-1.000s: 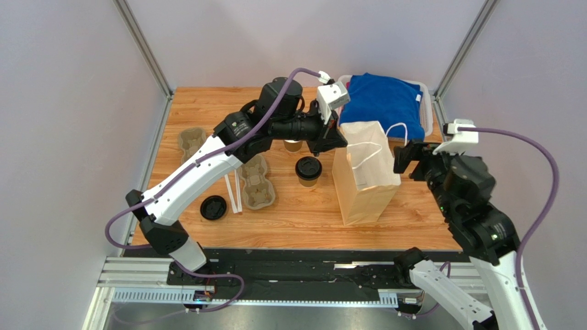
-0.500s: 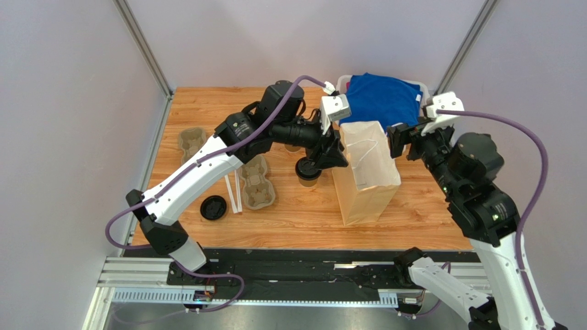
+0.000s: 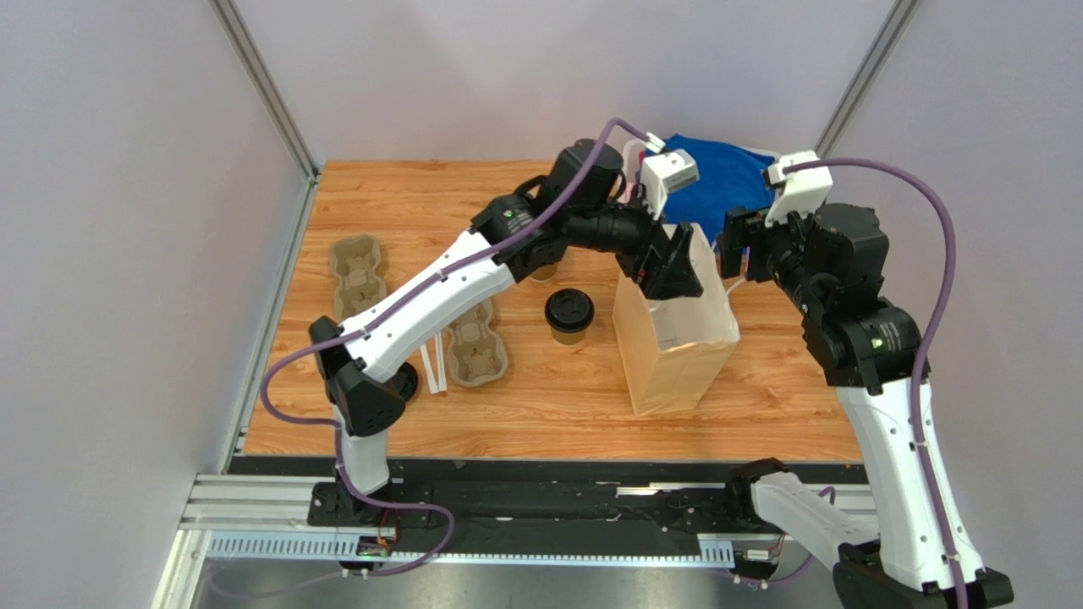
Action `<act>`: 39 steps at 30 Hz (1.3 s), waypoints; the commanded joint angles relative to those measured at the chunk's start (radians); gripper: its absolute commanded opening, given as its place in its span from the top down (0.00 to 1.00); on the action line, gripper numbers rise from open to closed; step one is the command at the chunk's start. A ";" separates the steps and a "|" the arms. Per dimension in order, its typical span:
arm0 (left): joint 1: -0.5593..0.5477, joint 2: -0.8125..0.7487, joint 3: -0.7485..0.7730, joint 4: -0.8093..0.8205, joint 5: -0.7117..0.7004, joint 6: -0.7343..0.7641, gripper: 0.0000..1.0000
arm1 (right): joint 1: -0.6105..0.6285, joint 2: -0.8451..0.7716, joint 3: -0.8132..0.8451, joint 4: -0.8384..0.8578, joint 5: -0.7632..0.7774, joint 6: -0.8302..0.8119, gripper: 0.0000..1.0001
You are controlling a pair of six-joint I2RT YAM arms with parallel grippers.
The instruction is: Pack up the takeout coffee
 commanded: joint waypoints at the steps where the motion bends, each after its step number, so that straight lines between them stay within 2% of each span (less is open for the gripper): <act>1: -0.019 0.029 0.035 0.017 -0.005 -0.057 0.01 | -0.068 0.029 0.011 -0.020 -0.106 0.029 0.30; 4: -0.019 0.039 0.041 -0.003 -0.043 -0.041 0.04 | -0.121 0.049 0.014 -0.049 -0.159 0.040 0.37; 7: -0.019 0.042 0.040 -0.021 -0.036 -0.032 0.17 | -0.166 0.052 0.012 -0.079 -0.210 0.049 0.56; 8: -0.017 0.042 0.037 -0.027 -0.031 -0.034 0.21 | -0.177 0.051 0.012 -0.087 -0.221 0.049 0.68; 9: -0.016 0.030 0.031 -0.026 -0.025 -0.032 0.27 | -0.180 0.049 0.012 -0.104 -0.234 0.049 0.75; 10: -0.014 0.022 0.014 -0.023 -0.020 -0.034 0.50 | -0.181 0.042 0.012 -0.112 -0.238 0.049 0.81; 11: -0.011 0.010 0.005 -0.018 -0.020 -0.031 0.64 | -0.183 0.037 0.012 -0.122 -0.242 0.049 0.89; 12: -0.002 -0.015 -0.005 -0.009 -0.020 -0.028 0.75 | -0.186 0.032 0.014 -0.141 -0.241 0.049 0.92; 13: 0.001 -0.027 -0.015 -0.006 -0.020 -0.021 0.96 | -0.184 0.017 0.012 -0.150 -0.244 0.049 0.95; 14: 0.006 -0.041 -0.017 -0.004 -0.017 -0.011 1.00 | -0.187 0.008 0.011 -0.159 -0.245 0.052 1.00; 23: 0.061 -0.162 -0.103 -0.038 0.099 0.003 1.00 | -0.191 -0.109 0.024 -0.326 -0.248 0.150 1.00; 29: 0.117 -0.233 -0.268 0.008 0.185 -0.038 1.00 | -0.191 -0.214 0.005 -0.499 -0.271 0.193 1.00; 34: 0.153 -0.286 -0.417 0.103 0.280 -0.077 1.00 | -0.189 -0.294 -0.015 -0.578 -0.329 0.198 0.99; 36: 0.153 -0.312 -0.475 0.141 0.312 -0.073 1.00 | -0.189 -0.311 -0.008 -0.590 -0.380 0.189 0.84; 37: 0.153 -0.320 -0.491 0.151 0.329 -0.080 1.00 | -0.191 -0.325 0.003 -0.590 -0.395 0.180 0.61; 39: 0.153 -0.334 -0.521 0.160 0.340 -0.077 1.00 | -0.191 -0.327 0.027 -0.580 -0.400 0.157 0.39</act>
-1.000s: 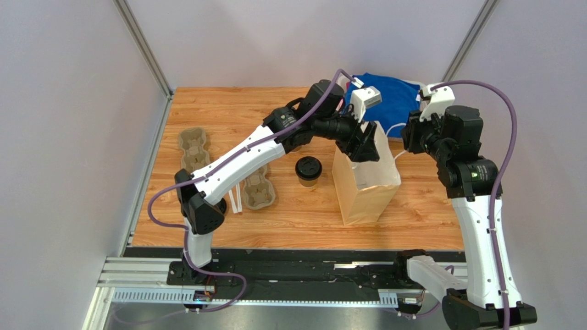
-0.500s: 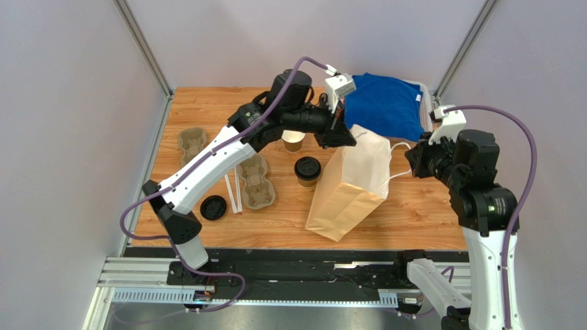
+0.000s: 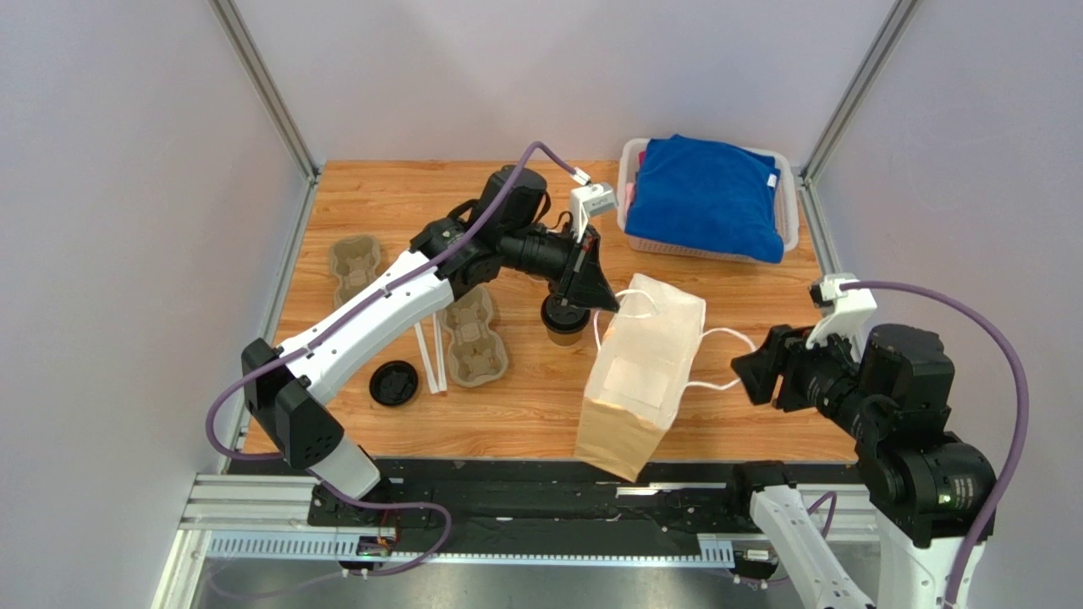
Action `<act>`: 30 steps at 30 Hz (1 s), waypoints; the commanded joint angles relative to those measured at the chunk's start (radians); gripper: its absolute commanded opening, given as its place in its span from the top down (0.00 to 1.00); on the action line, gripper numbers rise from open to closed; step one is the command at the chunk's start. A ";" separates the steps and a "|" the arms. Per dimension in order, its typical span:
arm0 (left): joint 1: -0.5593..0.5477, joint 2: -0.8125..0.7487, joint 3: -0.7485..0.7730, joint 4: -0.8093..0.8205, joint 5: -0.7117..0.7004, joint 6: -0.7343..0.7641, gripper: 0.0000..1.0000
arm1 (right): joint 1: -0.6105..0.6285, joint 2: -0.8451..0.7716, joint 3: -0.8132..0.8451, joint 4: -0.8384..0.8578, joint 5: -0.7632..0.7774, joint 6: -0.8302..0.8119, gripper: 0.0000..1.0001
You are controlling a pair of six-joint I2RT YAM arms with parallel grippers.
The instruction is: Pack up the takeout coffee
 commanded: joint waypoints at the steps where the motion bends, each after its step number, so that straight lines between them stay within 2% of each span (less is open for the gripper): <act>1: -0.002 -0.082 -0.047 0.090 0.111 -0.013 1.00 | -0.003 -0.015 0.077 -0.008 -0.065 -0.033 0.29; 3: -0.002 -0.096 -0.072 0.089 0.125 0.001 1.00 | -0.004 0.010 0.120 0.053 -0.059 -0.060 0.25; 7: -0.004 -0.123 -0.109 0.092 0.168 0.028 1.00 | -0.004 0.138 0.227 0.159 -0.105 -0.163 0.25; 11: -0.005 -0.149 -0.138 0.084 0.224 0.057 1.00 | -0.003 0.276 0.286 0.214 -0.259 -0.270 0.25; 16: -0.012 -0.142 -0.127 0.007 0.262 0.138 1.00 | -0.003 0.444 0.326 0.230 -0.393 -0.361 0.25; 20: -0.012 -0.123 -0.120 -0.020 0.285 0.160 1.00 | 0.000 0.546 0.346 0.152 -0.545 -0.474 0.25; 23: -0.012 -0.117 -0.110 -0.020 0.290 0.165 1.00 | 0.025 0.611 0.340 0.092 -0.547 -0.580 0.28; 30: -0.012 -0.111 -0.100 -0.034 0.259 0.162 1.00 | 0.072 0.688 0.295 0.075 -0.507 -0.686 0.37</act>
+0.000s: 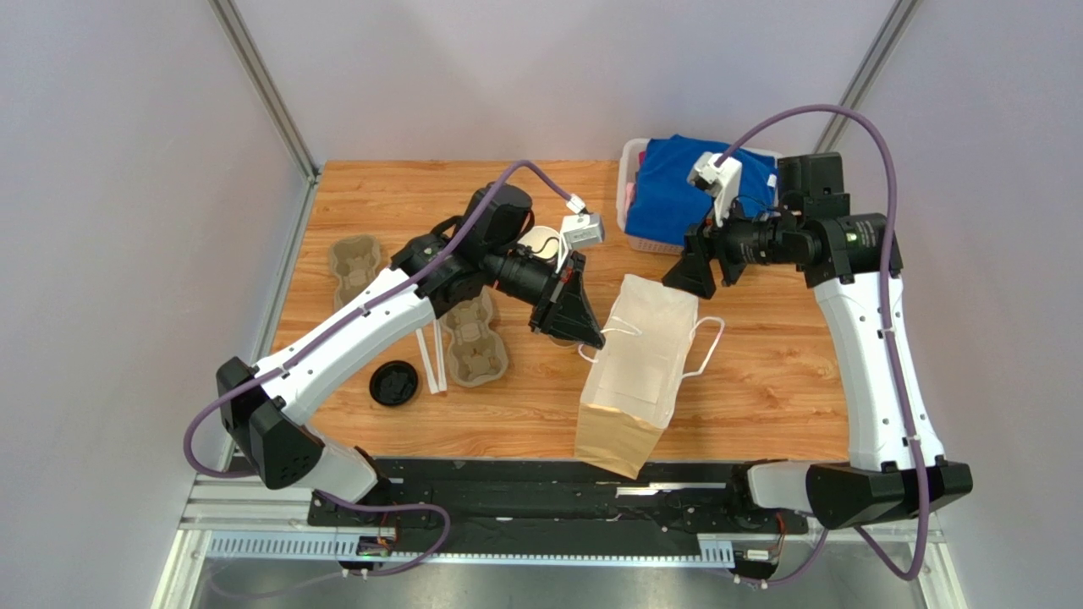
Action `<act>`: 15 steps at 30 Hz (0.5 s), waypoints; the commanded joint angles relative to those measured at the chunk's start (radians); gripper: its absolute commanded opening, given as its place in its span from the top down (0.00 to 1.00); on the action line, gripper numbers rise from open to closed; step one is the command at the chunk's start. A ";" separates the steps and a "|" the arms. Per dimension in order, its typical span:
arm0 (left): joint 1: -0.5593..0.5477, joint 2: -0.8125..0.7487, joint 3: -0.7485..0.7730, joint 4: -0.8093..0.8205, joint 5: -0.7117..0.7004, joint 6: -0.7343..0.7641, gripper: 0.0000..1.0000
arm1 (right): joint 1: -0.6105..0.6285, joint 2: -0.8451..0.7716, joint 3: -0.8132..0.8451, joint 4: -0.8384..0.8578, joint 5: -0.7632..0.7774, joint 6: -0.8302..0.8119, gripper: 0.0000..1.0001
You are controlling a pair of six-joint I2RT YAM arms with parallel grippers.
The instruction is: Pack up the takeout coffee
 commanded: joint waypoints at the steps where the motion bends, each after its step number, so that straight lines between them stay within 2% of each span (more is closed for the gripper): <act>1: -0.003 0.001 0.035 -0.025 0.007 0.027 1.00 | 0.035 0.017 -0.023 -0.021 -0.016 -0.132 0.38; 8: 0.001 -0.040 -0.015 -0.002 -0.011 0.019 1.00 | 0.096 -0.012 -0.172 0.078 0.113 -0.151 0.42; 11: 0.001 -0.054 -0.031 0.010 -0.008 0.019 1.00 | 0.110 -0.021 -0.203 0.127 0.156 -0.126 0.48; 14: 0.015 -0.063 -0.048 0.015 -0.004 0.003 1.00 | 0.111 -0.023 -0.208 0.108 0.186 -0.125 0.69; 15: 0.033 -0.068 -0.060 0.028 -0.002 -0.034 1.00 | 0.111 -0.027 -0.206 0.098 0.197 -0.126 0.84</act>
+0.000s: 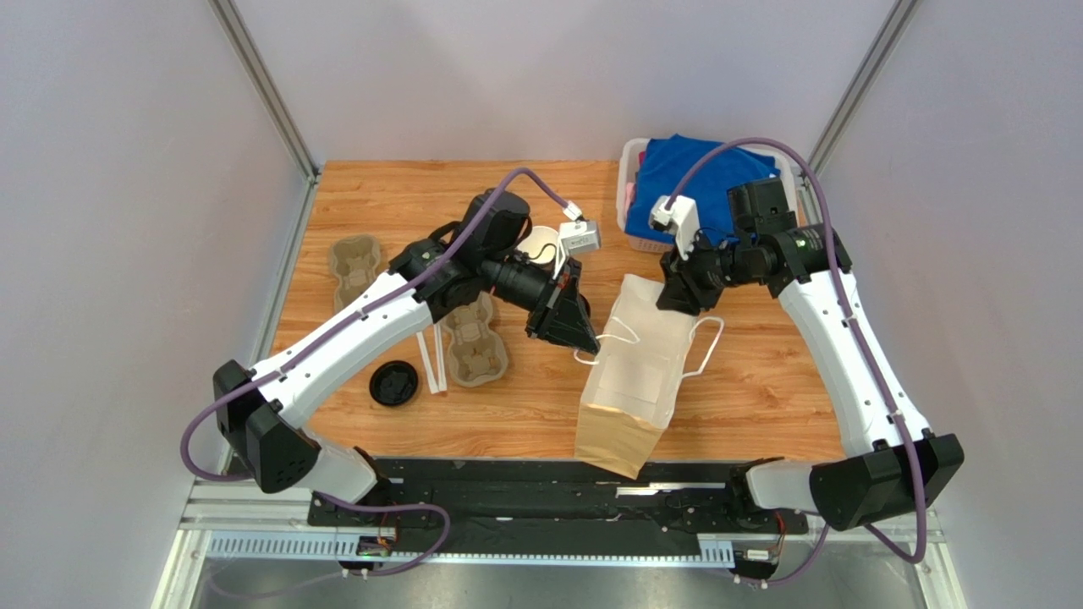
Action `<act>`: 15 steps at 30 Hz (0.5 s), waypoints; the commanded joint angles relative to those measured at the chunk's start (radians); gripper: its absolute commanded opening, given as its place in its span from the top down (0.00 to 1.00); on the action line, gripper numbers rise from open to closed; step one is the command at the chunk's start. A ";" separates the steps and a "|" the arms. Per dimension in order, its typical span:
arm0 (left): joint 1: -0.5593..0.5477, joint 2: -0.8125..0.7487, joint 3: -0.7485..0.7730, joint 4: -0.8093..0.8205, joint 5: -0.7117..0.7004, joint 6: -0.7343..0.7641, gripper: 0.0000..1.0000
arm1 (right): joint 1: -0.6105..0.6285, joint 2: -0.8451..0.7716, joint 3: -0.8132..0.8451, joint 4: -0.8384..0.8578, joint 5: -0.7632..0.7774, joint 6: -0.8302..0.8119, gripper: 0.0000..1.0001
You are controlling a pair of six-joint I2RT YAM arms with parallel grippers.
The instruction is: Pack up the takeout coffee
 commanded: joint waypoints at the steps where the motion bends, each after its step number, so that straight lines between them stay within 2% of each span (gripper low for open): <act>1: 0.040 -0.067 -0.037 0.085 0.016 -0.059 1.00 | 0.003 -0.060 0.005 0.033 0.086 -0.003 0.90; 3: 0.085 -0.088 -0.098 0.139 0.013 -0.137 1.00 | 0.004 -0.089 -0.007 0.027 0.107 0.004 1.00; 8: 0.160 -0.179 -0.232 0.276 -0.117 -0.276 1.00 | 0.004 -0.197 -0.063 0.025 0.149 0.115 1.00; 9: 0.172 -0.189 -0.246 0.282 -0.143 -0.293 0.98 | 0.003 -0.208 -0.073 0.025 0.153 0.130 1.00; 12: 0.179 -0.223 -0.283 0.280 -0.211 -0.313 0.75 | 0.004 -0.244 -0.124 0.039 0.166 0.201 1.00; 13: 0.177 -0.234 -0.280 0.279 -0.219 -0.311 0.60 | 0.004 -0.249 -0.144 0.051 0.170 0.219 1.00; 15: 0.177 -0.242 -0.258 0.249 -0.246 -0.273 0.49 | 0.006 -0.255 -0.156 0.061 0.178 0.276 1.00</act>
